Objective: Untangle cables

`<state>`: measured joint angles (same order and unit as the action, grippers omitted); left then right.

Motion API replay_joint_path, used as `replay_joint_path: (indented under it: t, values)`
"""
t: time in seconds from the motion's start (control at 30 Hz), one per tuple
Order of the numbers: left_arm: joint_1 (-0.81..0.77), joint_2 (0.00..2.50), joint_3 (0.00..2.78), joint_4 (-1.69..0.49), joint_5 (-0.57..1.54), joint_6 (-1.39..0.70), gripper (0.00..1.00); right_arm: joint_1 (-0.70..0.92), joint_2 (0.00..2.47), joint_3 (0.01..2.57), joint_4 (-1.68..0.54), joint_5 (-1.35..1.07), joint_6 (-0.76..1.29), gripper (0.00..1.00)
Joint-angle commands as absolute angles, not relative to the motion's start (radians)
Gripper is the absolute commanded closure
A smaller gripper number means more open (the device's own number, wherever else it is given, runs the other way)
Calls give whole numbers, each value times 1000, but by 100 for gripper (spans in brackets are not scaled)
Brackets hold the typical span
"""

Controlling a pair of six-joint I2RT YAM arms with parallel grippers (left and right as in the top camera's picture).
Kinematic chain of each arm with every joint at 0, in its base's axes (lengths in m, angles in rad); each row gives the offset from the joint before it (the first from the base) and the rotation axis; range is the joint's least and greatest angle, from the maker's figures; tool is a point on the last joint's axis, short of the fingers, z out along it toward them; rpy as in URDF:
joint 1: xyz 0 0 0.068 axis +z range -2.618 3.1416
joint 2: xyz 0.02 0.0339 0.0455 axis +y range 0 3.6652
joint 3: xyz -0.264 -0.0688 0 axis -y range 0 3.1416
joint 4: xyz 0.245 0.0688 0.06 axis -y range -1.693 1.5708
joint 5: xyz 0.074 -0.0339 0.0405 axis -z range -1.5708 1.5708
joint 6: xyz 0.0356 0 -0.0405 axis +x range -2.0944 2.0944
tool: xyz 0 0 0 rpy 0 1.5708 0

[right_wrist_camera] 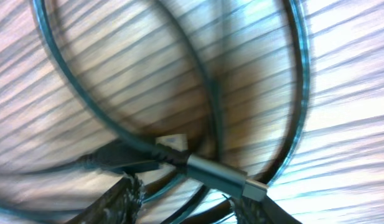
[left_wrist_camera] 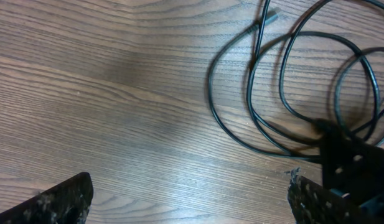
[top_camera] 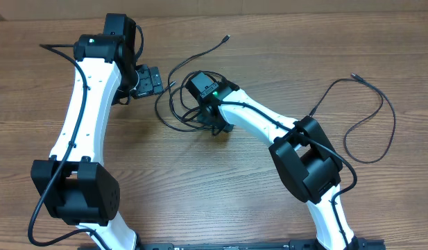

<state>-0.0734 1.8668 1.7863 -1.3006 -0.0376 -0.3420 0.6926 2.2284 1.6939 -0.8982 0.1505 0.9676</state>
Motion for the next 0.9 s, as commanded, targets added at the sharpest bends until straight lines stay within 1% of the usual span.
replay_joint_path:
  t: [0.0,0.27,0.37,0.47,0.53,0.6,0.67,0.7,0.73,0.87]
  values:
    - [-79,1877,1782,-1300,-33,-360,0,670,2229,1689,-925,325,967,50]
    - [-79,1877,1782,-1300,-33,-360,0,566,2229,1689,-1044,365,960,49]
    - [-79,1877,1782,-1300,-33,-360,0,517,2229,1689,-1084,365,960,46]
    - [-79,1877,1782,-1300,-33,-360,0,469,2229,1689,-1109,357,961,46]
    - [-79,1877,1782,-1300,-33,-360,0,451,2229,1689,-1114,338,960,45]
    - [-79,1877,1782,-1300,-33,-360,0,438,2229,1689,-1110,269,955,44]
    - [-79,1877,1782,-1300,-33,-360,0,434,2229,1689,-1085,187,881,42]
    - [-79,1877,1782,-1300,-33,-360,0,434,2228,1689,-1057,122,779,37]
    - [-79,1877,1782,-1300,-33,-360,0,434,2228,1691,-1048,96,739,36]
    - [-79,1877,1782,-1300,-33,-360,0,443,2218,1729,-1066,44,705,37]
